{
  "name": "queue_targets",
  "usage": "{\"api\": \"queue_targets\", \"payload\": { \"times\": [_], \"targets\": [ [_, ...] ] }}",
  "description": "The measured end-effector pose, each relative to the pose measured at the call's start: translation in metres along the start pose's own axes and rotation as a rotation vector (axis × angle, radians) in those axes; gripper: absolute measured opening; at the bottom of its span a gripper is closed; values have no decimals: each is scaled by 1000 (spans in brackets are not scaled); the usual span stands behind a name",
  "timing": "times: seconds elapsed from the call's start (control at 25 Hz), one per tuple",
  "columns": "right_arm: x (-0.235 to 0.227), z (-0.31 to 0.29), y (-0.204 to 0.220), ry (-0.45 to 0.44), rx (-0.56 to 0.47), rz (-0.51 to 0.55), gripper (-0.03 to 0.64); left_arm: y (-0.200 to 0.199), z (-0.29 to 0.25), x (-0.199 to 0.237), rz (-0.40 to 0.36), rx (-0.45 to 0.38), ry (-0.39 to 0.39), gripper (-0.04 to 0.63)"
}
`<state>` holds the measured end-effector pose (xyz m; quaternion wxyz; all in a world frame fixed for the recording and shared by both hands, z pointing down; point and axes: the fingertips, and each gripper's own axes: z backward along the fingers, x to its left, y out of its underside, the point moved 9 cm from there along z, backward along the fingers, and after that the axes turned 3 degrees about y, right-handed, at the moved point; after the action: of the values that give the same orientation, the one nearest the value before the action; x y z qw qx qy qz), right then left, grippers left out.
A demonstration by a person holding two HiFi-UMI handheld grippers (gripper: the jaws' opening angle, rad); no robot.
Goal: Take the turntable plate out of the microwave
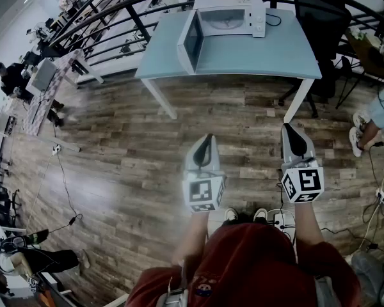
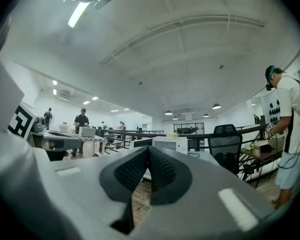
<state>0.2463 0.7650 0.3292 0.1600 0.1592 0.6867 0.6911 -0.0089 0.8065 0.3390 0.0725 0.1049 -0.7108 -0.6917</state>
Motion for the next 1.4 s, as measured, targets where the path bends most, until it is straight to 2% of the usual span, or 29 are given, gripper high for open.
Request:
{"api": "queue_targets", "payload": {
  "times": [0.72,1.08,1.4],
  "targets": [
    [52,-23,11,50,-11,-16,2,15,3,54,16,-14,51,-2],
    [40,-53,23,73,-15,-51,2,25,-26,69,13,-3,47,-2],
    [-1,-122,31,63,-21,-70,0,25,-103,80,4,-3,35,-2]
  ]
}}
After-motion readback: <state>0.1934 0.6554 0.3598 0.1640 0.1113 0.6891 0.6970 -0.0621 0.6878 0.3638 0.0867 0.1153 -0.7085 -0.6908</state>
